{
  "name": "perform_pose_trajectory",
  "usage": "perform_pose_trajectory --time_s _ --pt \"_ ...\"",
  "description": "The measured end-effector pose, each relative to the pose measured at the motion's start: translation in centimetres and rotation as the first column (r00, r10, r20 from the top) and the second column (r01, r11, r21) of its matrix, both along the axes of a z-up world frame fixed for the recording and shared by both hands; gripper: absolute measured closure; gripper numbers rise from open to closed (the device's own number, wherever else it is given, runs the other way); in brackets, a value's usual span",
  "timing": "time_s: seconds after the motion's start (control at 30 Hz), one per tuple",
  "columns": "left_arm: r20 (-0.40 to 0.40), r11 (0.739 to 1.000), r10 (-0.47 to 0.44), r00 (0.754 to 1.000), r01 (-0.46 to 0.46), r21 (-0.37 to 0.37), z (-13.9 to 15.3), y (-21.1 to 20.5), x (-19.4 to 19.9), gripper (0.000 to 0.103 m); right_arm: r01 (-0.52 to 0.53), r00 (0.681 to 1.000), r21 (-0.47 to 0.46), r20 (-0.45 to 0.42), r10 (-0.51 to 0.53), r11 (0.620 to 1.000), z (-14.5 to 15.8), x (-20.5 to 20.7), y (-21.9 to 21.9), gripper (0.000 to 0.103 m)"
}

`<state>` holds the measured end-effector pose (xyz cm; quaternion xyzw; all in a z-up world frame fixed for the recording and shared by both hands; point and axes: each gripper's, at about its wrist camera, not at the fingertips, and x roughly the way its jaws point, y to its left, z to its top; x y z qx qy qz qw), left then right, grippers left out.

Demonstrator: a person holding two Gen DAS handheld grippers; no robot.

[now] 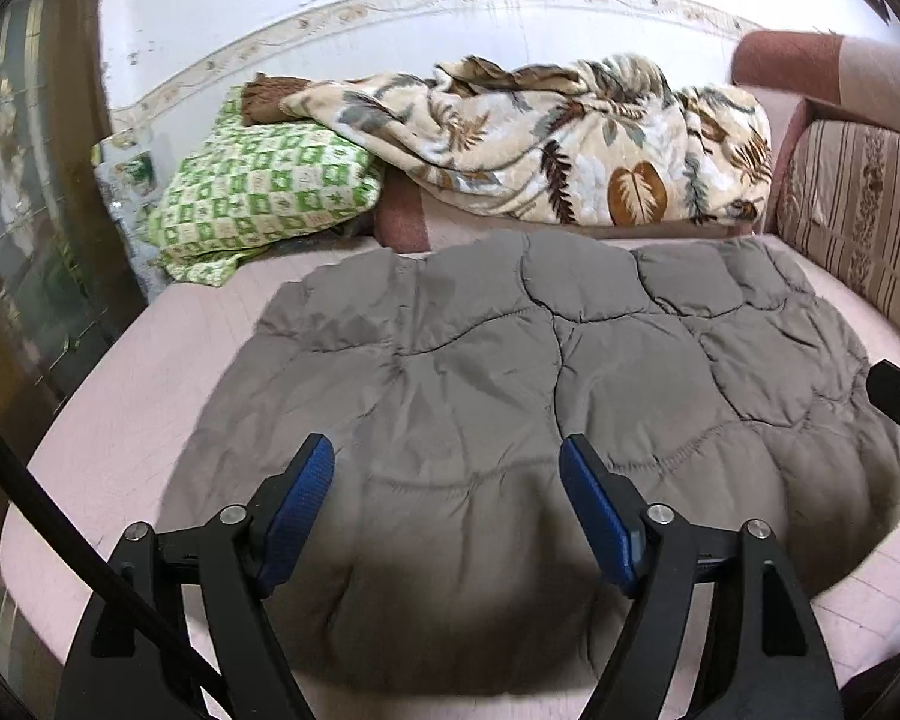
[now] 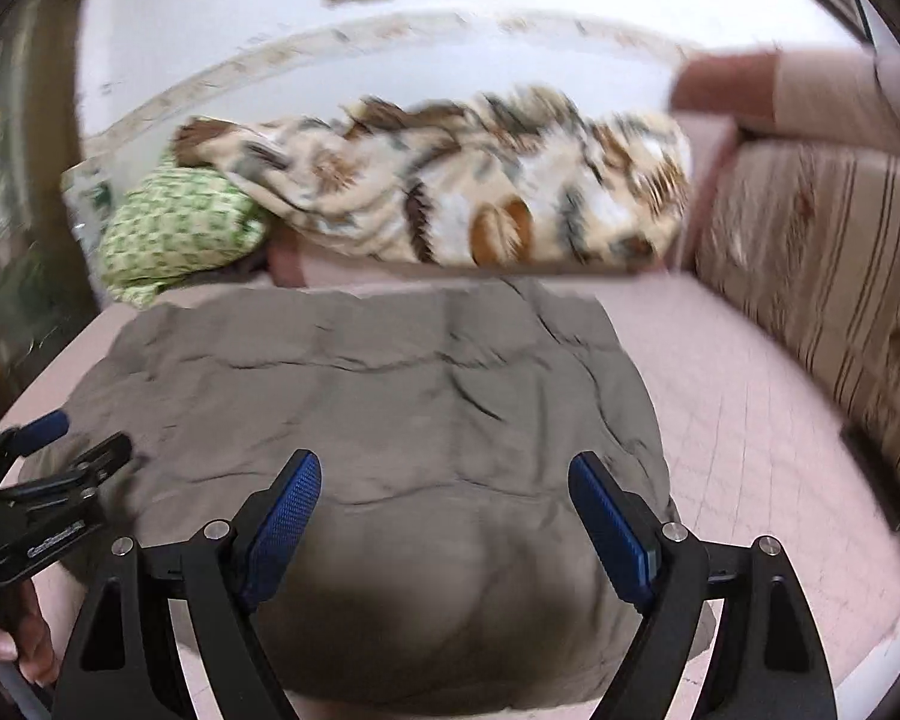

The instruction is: Fold large clothes

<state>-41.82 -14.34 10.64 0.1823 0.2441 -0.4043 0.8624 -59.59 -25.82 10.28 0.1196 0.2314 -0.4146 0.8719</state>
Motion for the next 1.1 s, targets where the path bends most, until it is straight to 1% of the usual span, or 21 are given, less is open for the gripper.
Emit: perform_pose_trajectory --time_s 0.07,0.13,0.17,0.23,0.3,0.37,0.43,0.47,0.5,0.53,0.6,0.63,0.73,0.83,1.0,1.1 --pt "-0.01 0.999 0.033 0.999 -0.033 -0.026 0.7 2.3 -0.9 0.021 -0.005 1.0 -0.062 0.02 0.006 0.998 0.9 -0.2 2.8 0.014" --pt "-0.016 0.997 0.062 0.998 -0.063 -0.053 1.5 4.9 -2.2 0.017 -0.012 0.998 -0.094 0.058 0.018 0.996 1.5 -1.3 6.1 0.008" --pt "-0.016 0.995 0.07 0.997 -0.071 -0.068 1.8 6.2 -3.0 0.016 -0.011 0.997 -0.094 0.074 0.018 0.996 1.6 -1.9 7.4 0.008" --pt "0.011 0.993 0.088 0.996 -0.087 -0.077 2.3 8.6 -5.0 0.01 -0.021 0.993 -0.084 0.115 0.031 0.996 1.8 -3.1 10.1 0.005" --pt "0.044 0.994 0.086 0.995 -0.083 -0.072 2.3 10.4 -6.9 0.009 -0.04 0.989 -0.085 0.138 0.051 0.996 1.6 -4.3 13.2 0.0" --pt "0.072 0.997 0.063 0.995 -0.06 -0.047 2.1 11.8 -8.4 0.007 -0.08 0.988 -0.096 0.126 0.092 0.992 1.4 -4.6 15.2 0.0" --pt "0.044 1.0 0.024 0.999 -0.023 -0.022 1.8 12.3 -8.8 0.006 -0.107 0.99 -0.123 0.077 0.117 0.987 1.3 -4.5 16.7 0.001" --pt "0.035 0.999 0.027 0.999 -0.026 -0.018 1.7 12.6 -8.6 0.006 -0.106 0.992 -0.13 0.057 0.115 0.986 1.2 -4.6 17.0 0.001" --pt "0.042 0.999 0.04 0.998 -0.039 -0.022 1.7 12.8 -8.5 0.006 -0.1 0.993 -0.127 0.057 0.108 0.987 1.1 -4.7 16.9 0.001" --pt "0.05 0.998 0.055 0.997 -0.054 -0.025 1.8 13.0 -8.4 0.006 -0.093 0.993 -0.117 0.064 0.101 0.989 1.0 -4.9 16.6 0.001" --pt "0.042 0.997 0.068 0.997 -0.067 -0.027 1.9 13.2 -8.0 0.006 -0.075 0.994 -0.076 0.076 0.08 0.994 0.8 -5.2 15.8 0.001" --pt "0.034 0.997 0.074 0.997 -0.073 -0.029 2.0 13.3 -7.7 0.006 -0.064 0.994 -0.064 0.081 0.069 0.996 0.8 -5.3 15.6 0.001" --pt "-0.017 0.998 0.046 0.999 -0.046 -0.032 1.7 13.3 -7.0 0.006 -0.056 0.995 -0.04 0.082 0.059 0.998 0.4 -5.2 15.0 0.001" --pt "-0.045 0.999 0.034 0.998 -0.035 -0.035 1.3 13.4 -6.6 0.006 -0.071 0.995 -0.048 0.064 0.074 0.996 0.0 -4.8 15.4 0.001" --pt "-0.045 0.999 0.035 0.998 -0.033 0.031 0.5 12.0 -6.4 0.006 -0.084 0.996 -0.071 0.031 0.087 0.994 -0.2 -4.2 15.9 0.001" --pt "-0.082 1.0 0.009 0.997 -0.007 0.019 0.1 12.0 -6.0 0.006 -0.078 0.997 -0.075 0.02 0.08 0.994 -0.3 -4.2 15.7 0.001"
